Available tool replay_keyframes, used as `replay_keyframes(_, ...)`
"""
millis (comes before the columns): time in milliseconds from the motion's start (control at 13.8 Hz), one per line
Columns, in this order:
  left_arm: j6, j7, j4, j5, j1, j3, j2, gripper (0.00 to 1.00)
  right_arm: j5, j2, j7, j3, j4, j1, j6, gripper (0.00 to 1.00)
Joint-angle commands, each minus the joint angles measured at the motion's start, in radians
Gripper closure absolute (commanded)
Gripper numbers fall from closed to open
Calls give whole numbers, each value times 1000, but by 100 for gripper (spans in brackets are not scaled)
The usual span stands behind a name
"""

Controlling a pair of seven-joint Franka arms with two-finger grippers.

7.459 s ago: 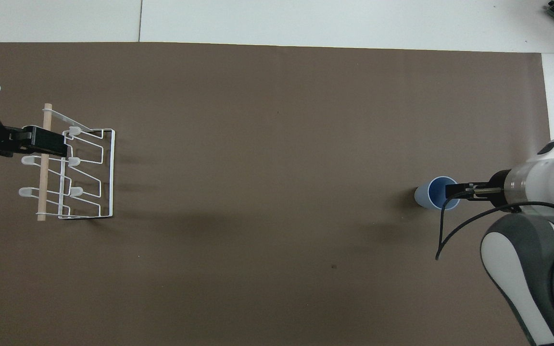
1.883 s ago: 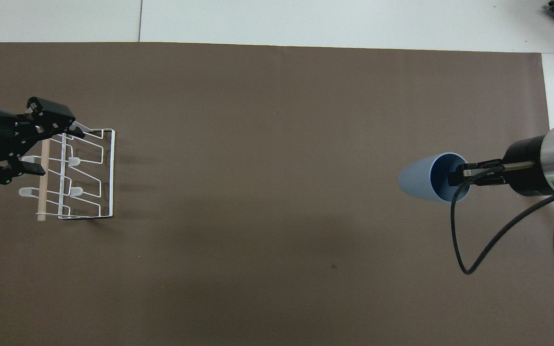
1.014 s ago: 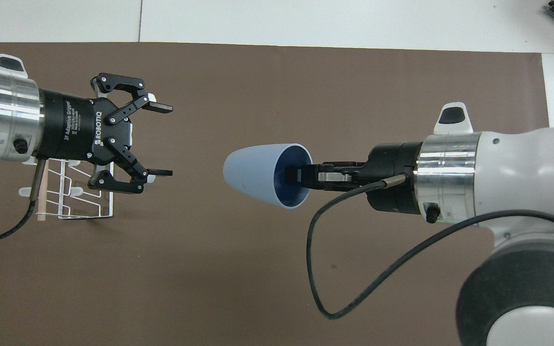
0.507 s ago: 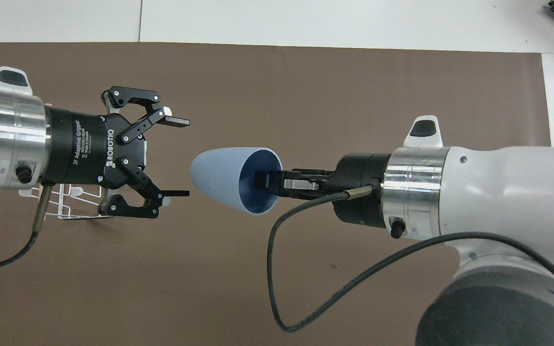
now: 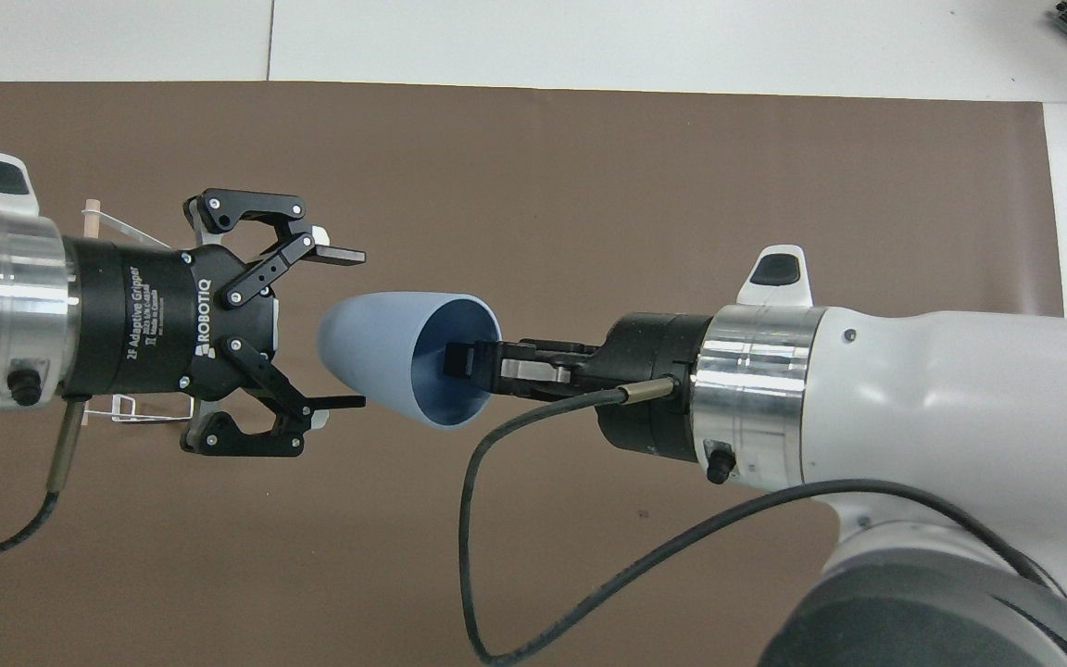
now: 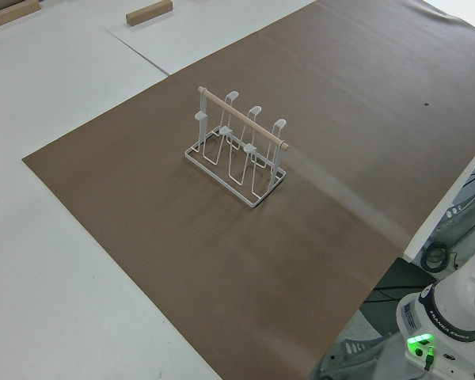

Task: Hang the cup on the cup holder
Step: 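Bring the cup toward the left gripper and close the left gripper on it, then release the cup from the right gripper and pull it back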

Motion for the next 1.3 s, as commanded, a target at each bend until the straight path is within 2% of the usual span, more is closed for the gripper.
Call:
replay_keyframes(0, 27, -6, -40, -18, -12, 7, -34, 0, 29, -28, 6, -2, -29, -2, 9, 100)
replay_keyframes(72, 27, -8, -39, -18, -14, 6, -34, 17, 29, -26, 6, -2, -29, 0, 8, 100)
replay_keyframes(145, 30, -3, -40, -17, -23, 6, -34, 46, 29, -28, 6, -2, -29, 0, 8, 100)
replay_keyframes(290, 28, -2, -43, -15, -30, 6, -36, 73, 31, -28, 6, -2, -32, -2, 8, 100)
replay_keyframes(362, 27, -5, -43, -17, -30, 6, -36, 95, 29, -28, 6, -2, -32, 0, 6, 100)
replay_keyframes(434, 25, -5, -43, -15, -30, 6, -36, 100, 31, -28, 6, -2, -32, -2, 6, 100)
replay_keyframes(724, 13, -6, -43, -15, -29, 7, -37, 100, 29, -26, 9, -2, -29, 0, 6, 100)
replay_keyframes(797, 13, -8, -43, -15, -27, 7, -36, 100, 29, -26, 12, -2, -29, 0, 8, 91)
replay_keyframes(941, 14, -8, -43, -15, -21, 7, -36, 100, 27, -28, 16, -2, -29, 0, 11, 19)
replay_keyframes(1014, 14, -8, -43, -15, -20, 7, -36, 100, 27, -26, 18, -2, -29, -2, 14, 0)
replay_keyframes(1231, 14, -6, -47, -15, -15, 10, -36, 100, 26, -26, 18, -2, -29, 0, 18, 0)
